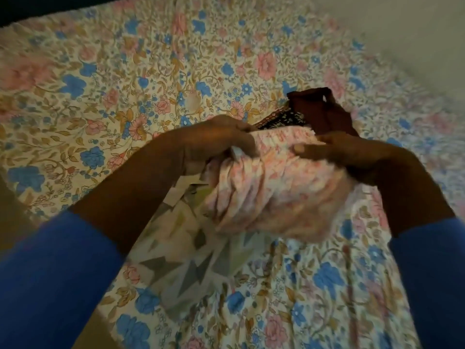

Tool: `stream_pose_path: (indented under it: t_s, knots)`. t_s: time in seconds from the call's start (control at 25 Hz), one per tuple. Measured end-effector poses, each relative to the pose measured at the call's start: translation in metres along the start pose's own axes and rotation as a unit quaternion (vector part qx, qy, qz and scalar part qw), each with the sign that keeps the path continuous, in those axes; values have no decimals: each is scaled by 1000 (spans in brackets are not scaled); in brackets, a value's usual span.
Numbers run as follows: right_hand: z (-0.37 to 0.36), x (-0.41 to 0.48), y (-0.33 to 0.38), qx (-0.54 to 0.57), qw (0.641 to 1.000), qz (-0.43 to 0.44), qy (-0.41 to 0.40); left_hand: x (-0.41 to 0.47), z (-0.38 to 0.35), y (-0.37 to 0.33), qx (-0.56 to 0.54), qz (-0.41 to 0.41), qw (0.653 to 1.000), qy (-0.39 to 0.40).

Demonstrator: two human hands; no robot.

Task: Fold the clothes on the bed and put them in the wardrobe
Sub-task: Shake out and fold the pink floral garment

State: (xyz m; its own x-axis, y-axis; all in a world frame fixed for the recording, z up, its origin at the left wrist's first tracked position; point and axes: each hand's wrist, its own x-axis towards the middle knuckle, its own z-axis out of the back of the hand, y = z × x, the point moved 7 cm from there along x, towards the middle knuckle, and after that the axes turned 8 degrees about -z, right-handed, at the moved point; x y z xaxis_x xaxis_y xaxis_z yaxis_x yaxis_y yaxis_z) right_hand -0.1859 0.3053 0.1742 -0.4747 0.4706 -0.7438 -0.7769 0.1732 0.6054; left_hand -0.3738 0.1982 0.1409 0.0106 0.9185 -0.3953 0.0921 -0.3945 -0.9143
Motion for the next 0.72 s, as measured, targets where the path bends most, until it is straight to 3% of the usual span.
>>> stream_pose_path:
  t_s: [0.12, 0.16, 0.24, 0.32, 0.44, 0.6, 0.72]
  knots:
    - [62, 36, 25, -88, 985, 60, -135, 75, 9, -8, 34, -13, 998, -60]
    - [73, 52, 27, -172, 958, 74, -217, 95, 16, -1, 114, -24, 988, -105]
    - [65, 84, 5, -316, 877, 82, -353, 114, 20, 27, 330, -21, 932, -149]
    - [22, 110, -43, -325, 883, 35, -335, 114, 11, 61, 399, -23, 900, -175]
    - [-16, 132, -81, -317, 911, 14, -263, 99, 2, 81, 397, -114, 882, -228]
    - [-8, 110, -71, -333, 890, 71, -304, 38, -5, 67, 431, -149, 848, -269]
    - [-29, 43, -56, -253, 894, 170, -330, -55, -18, 36, 426, -184, 828, -315]
